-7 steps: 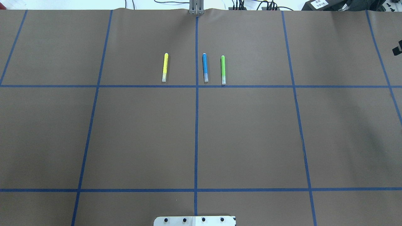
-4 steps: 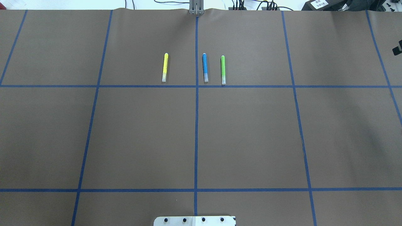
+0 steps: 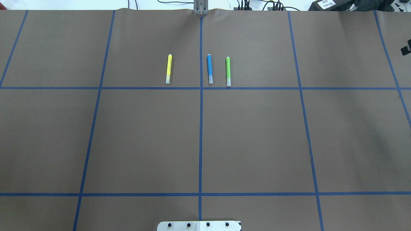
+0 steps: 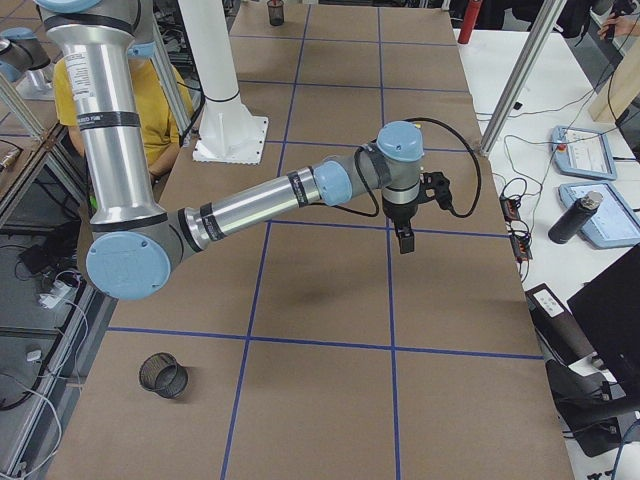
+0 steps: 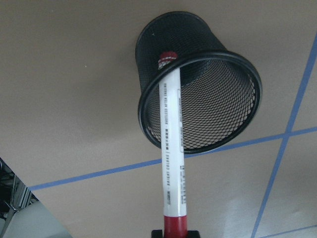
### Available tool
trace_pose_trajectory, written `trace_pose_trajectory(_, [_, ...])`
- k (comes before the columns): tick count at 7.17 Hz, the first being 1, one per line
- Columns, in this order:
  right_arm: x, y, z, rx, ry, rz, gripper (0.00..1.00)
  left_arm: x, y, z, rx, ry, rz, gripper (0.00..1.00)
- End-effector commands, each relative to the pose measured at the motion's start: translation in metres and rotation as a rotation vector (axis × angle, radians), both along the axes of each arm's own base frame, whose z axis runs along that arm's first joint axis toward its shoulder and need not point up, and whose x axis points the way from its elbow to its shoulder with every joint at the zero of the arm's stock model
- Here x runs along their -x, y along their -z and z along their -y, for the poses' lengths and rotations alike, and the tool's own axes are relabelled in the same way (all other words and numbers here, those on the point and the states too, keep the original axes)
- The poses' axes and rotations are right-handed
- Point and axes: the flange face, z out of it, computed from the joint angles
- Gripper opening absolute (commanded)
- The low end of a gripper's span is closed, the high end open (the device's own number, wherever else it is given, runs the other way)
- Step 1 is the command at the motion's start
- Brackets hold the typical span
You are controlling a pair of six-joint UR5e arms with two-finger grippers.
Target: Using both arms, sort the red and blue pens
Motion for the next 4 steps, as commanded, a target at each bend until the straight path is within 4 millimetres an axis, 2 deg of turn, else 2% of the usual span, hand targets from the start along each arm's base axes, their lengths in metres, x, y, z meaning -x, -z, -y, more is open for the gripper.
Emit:
trace_pose_trajectory(1, [0.0, 0.001, 0.001, -0.001, -0.002, -0.001, 1.0, 0.008, 0.003, 0.006, -0.037, -0.005, 0.021, 1.0])
trace_pose_trajectory(3, [0.001, 0.001, 0.001, 0.0, 0.0, -0.004, 1.0, 0.038, 0.026, 0.027, -0.192, -0.021, 0.137, 1.0])
trace_pose_trajectory(4, [0.005, 0.001, 0.001, 0.005, 0.0, -0.002, 1.0, 0.05, 0.031, 0.037, -0.29, -0.042, 0.217, 1.0])
